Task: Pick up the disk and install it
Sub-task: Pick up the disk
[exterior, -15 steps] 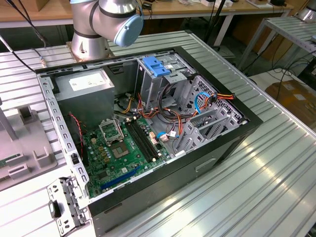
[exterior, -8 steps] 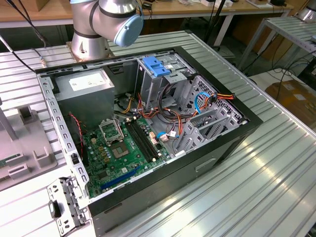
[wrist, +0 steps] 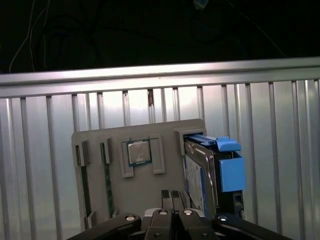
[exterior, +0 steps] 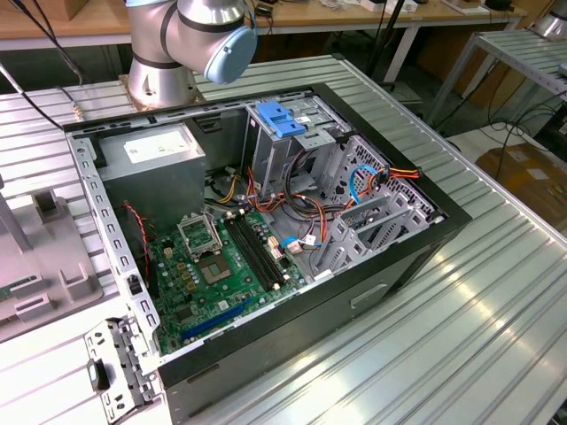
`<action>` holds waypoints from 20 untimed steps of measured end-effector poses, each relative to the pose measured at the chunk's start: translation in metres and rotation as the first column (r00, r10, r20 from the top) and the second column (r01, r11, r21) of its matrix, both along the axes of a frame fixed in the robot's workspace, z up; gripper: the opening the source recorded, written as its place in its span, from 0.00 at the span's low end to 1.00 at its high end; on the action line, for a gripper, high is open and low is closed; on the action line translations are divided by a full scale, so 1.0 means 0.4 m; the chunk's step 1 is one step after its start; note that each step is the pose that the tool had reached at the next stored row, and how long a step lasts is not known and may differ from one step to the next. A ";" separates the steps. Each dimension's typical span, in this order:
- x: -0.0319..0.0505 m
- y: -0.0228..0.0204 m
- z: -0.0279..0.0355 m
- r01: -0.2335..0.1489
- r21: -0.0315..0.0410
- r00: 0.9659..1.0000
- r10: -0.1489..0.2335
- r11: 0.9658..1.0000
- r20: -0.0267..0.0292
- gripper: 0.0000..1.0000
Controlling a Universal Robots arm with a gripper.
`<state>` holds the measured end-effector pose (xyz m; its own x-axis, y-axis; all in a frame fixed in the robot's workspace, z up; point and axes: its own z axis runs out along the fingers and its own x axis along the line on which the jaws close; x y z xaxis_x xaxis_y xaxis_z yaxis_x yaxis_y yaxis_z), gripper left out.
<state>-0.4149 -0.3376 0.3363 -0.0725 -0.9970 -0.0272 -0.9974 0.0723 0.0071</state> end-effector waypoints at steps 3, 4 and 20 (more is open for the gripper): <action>0.000 0.000 0.000 -0.002 0.000 1.000 0.002 1.000 0.000 0.11; 0.000 0.000 0.000 -0.003 0.000 1.000 0.003 1.000 0.000 0.17; 0.000 0.032 0.000 -0.008 0.000 1.000 0.008 1.000 0.000 0.48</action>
